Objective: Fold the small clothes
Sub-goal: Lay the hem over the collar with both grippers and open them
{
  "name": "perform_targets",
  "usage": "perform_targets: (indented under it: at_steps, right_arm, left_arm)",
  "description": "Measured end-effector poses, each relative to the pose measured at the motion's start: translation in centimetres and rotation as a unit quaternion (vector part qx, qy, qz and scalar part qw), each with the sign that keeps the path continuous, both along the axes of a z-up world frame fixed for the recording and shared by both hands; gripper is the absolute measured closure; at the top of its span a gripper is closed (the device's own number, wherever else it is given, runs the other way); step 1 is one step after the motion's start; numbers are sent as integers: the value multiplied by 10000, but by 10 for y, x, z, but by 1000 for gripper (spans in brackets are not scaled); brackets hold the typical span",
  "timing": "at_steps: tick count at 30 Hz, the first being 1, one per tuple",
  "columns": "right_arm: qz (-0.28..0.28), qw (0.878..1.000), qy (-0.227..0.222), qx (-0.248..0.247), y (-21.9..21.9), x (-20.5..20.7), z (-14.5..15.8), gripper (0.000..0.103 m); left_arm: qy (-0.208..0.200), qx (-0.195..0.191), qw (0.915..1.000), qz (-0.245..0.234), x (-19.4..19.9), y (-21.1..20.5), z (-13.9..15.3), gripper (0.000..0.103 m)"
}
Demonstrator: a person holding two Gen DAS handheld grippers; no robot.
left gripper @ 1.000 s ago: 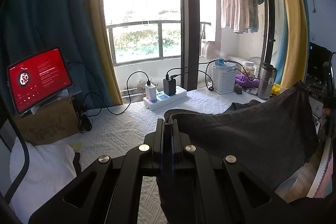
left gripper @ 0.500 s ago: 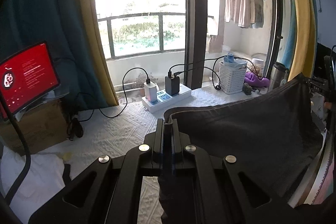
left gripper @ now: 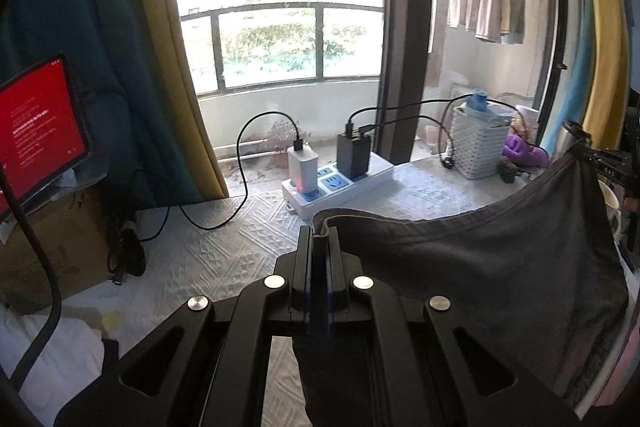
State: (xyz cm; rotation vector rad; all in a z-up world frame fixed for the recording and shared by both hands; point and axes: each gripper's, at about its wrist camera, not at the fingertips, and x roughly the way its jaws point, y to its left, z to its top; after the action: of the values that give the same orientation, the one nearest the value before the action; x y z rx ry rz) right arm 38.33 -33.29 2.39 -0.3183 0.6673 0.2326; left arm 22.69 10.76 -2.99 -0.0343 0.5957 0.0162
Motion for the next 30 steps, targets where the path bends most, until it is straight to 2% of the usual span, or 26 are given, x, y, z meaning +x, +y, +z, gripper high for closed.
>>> perform_targets:
  at_steps: [5, 13, 19, 23, 30]
  right_arm:
    - [-8, 9999, 142, -73, 6, 27, -17, 96]
    - [-107, 9982, 499, -317, 13, 55, -60, 96]
    - [-146, 9949, 603, -795, 22, 62, -88, 96]
    - [-190, 9938, 719, -827, 21, 65, -97, 96]
    - [-205, 9926, 860, -831, 21, 68, -110, 96]
  left_arm:
    - [253, -63, 9996, 124, 29, 12, -19, 99]
    - [761, -66, 9970, 82, 62, 16, -59, 99]
    - [1050, -118, 9944, 97, 77, 22, -82, 99]
    - [1212, -266, 9922, 73, 82, 26, -92, 99]
    - [1541, -241, 9877, 77, 90, 27, -113, 99]
